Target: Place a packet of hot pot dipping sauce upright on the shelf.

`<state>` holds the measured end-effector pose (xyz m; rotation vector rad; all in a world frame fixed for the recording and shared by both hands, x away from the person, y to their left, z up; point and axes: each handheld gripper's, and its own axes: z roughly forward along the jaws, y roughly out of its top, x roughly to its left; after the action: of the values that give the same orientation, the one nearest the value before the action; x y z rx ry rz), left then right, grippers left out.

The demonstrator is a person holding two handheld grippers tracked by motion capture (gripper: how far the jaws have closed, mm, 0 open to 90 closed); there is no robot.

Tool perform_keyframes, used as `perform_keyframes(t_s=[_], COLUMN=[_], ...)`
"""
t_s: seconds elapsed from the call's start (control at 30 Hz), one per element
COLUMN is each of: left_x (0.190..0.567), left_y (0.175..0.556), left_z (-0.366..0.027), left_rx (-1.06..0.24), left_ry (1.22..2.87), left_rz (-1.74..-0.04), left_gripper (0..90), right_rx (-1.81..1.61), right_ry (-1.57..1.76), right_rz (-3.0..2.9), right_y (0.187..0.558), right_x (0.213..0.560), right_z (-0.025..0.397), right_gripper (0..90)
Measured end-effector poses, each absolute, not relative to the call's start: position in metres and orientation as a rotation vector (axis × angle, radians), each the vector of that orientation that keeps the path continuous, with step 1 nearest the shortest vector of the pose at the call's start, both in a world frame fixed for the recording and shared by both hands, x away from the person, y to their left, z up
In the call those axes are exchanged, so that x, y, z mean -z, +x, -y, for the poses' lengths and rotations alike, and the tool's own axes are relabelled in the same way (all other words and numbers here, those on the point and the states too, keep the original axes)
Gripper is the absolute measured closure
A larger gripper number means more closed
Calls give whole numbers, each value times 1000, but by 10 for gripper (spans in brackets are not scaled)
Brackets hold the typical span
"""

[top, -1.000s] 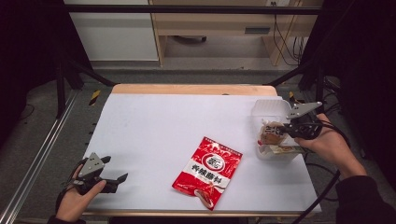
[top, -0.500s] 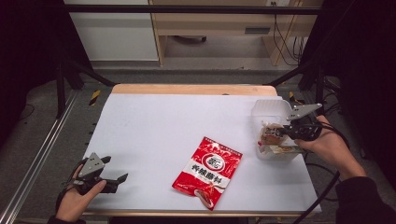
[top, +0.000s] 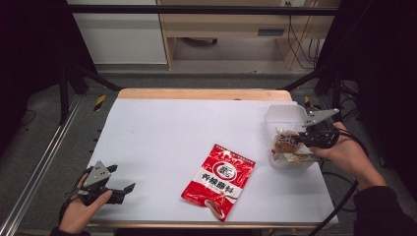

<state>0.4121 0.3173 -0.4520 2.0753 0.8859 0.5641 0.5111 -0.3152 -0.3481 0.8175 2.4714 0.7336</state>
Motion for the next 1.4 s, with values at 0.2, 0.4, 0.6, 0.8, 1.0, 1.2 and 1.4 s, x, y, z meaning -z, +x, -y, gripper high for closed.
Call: perform_keyframes(t_s=[0.2,0.4,0.6,0.8,1.0,1.2,1.4], left_x=[452,453,453,453,453,453,453], left_y=[412,412,412,412,412,412,412], left_z=[-317,-317,-316,-315,-315,-315,-315], left_rx=[-564,-563,-570,-573,-574,-578,-578], left_ry=[2077,2083,2089,2091,2097,2102,2104], left_rz=[-886,-885,-880,-878,-874,-871,-871], left_gripper=[76,76,76,76,76,76,76], right_rx=[-760,-818,-857,-932,-984,-1006,-1014], right_ry=[831,846,819,798,803,840,866], right_rz=[-2451,-2353,-2280,-2251,-2229,-2241,-2257], right_y=[508,496,471,453,442,438,438], right_x=[342,318,298,297,315,349,374], right_z=[315,304,270,231,200,175,160], right_gripper=[660,422,287,218,166,134,156])
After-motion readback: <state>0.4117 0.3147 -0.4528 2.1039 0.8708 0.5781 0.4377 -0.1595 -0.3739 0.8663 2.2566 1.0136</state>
